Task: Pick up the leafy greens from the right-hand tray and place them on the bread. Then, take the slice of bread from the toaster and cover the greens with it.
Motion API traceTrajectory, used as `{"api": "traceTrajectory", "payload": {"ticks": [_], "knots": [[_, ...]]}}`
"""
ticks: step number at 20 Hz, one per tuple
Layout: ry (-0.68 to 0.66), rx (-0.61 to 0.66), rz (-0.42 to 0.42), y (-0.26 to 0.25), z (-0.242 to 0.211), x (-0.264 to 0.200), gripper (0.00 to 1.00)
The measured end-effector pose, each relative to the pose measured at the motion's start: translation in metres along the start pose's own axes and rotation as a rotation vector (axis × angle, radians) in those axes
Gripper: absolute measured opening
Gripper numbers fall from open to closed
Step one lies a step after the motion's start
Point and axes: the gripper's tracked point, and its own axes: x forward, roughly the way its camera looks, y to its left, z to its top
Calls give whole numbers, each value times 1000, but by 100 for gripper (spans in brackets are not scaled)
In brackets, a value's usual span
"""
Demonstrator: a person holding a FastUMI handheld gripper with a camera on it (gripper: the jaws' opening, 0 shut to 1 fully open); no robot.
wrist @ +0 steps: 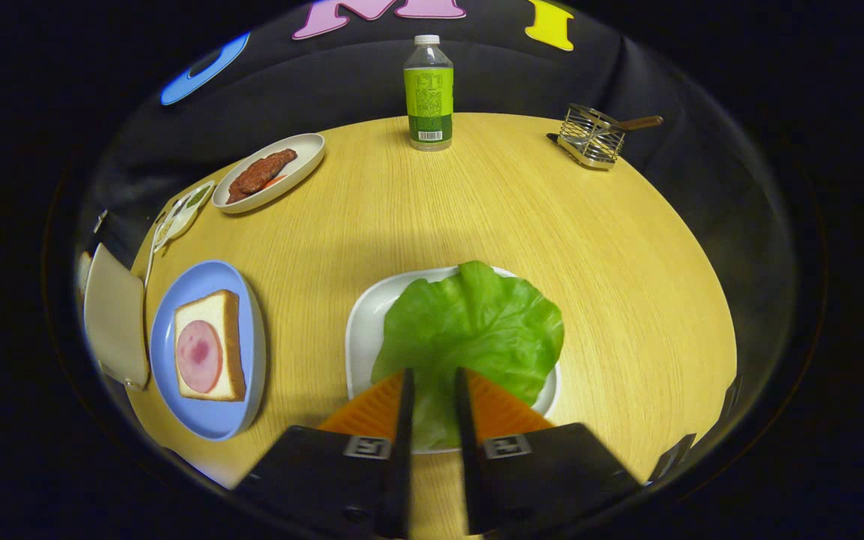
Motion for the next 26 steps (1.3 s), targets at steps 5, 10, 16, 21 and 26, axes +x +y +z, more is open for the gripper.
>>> {"api": "traceTrajectory", "payload": {"ticks": [5, 10, 16, 21, 26], "knots": [[29, 40, 59, 2, -2, -3, 6], [-57, 45, 79, 0, 23, -44, 6], [-124, 27, 144, 10, 57, -98, 6], [-141, -39, 271, 66, 75, -132, 6], [-93, -138, 377, 133, 61, -138, 6]]}}
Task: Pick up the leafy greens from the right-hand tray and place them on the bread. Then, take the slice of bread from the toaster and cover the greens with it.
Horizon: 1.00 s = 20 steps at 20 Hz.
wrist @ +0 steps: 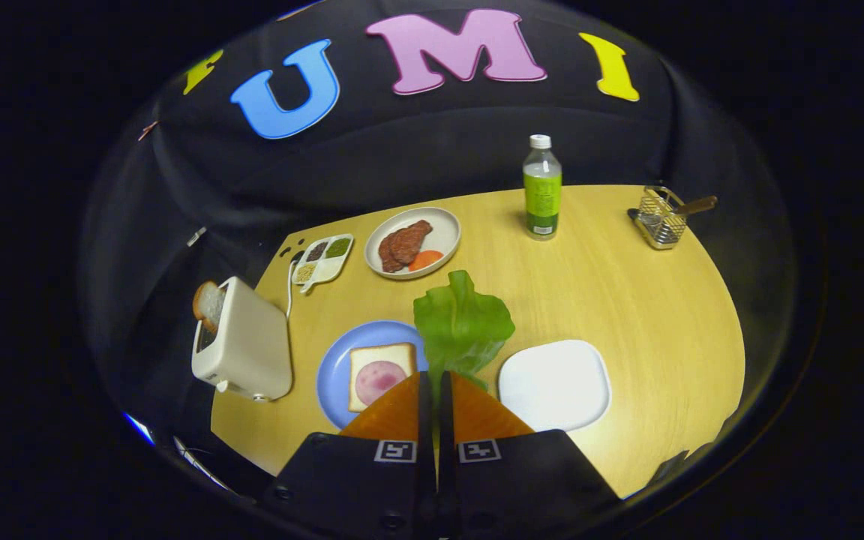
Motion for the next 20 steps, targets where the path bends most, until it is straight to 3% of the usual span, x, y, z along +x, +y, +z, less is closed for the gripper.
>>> {"api": "traceTrajectory", "payload": {"ticks": [6, 11, 16, 18, 19, 20], "knots": [[95, -53, 78, 57, -27, 37, 6], [166, -92, 88, 76, -47, 60, 6], [195, -96, 35, 71, -49, 77, 15], [203, -104, 27, 71, -50, 82, 22], [204, -108, 29, 73, -51, 82, 33], [202, -114, 20, 71, -52, 83, 33]]}}
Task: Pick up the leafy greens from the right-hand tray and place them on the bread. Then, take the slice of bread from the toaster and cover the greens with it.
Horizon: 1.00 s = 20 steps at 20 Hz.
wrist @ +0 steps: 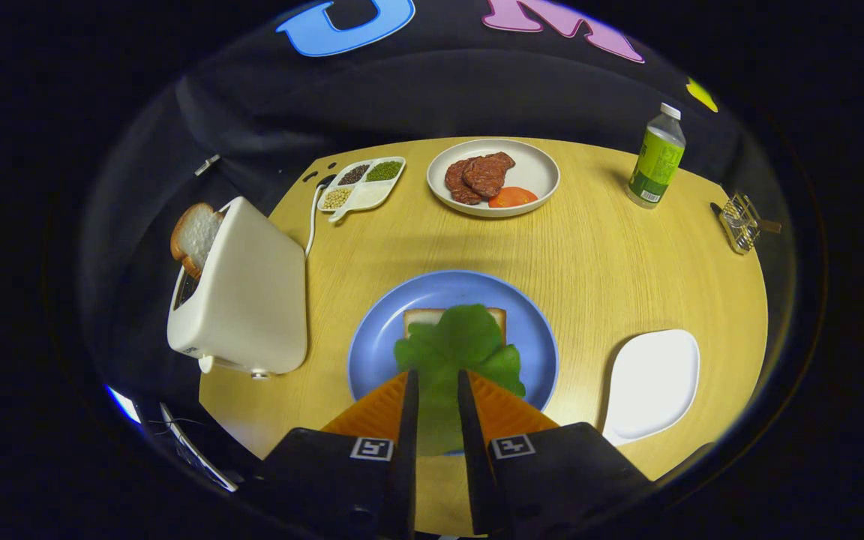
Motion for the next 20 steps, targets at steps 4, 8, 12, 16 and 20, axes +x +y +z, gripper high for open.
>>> {"api": "traceTrajectory", "payload": {"ticks": [4, 8, 12, 16, 20], "knots": [[-10, -21, -22, -1, -2, 1, 64], [-55, -60, -20, 3, 8, -13, 96], [-137, -98, -10, 18, 35, -34, 100], [-209, -129, 44, 54, 74, -59, 99], [-264, -178, 125, 105, 109, -72, 100]]}}
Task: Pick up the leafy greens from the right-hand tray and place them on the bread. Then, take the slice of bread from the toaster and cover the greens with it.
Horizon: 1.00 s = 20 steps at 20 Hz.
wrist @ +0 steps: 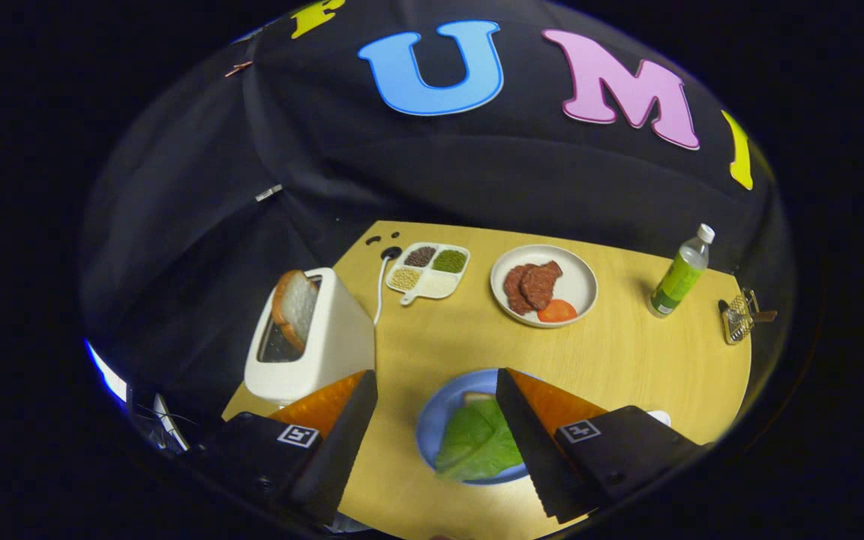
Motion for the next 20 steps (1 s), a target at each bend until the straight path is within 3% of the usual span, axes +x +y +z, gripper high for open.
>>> {"api": "traceTrajectory", "payload": {"ticks": [8, 13, 20], "knots": [[2, -123, 132, 93, 36, 41, 99], [52, -168, 186, 138, 27, 78, 99], [89, -201, 130, 146, 18, 120, 98]]}}
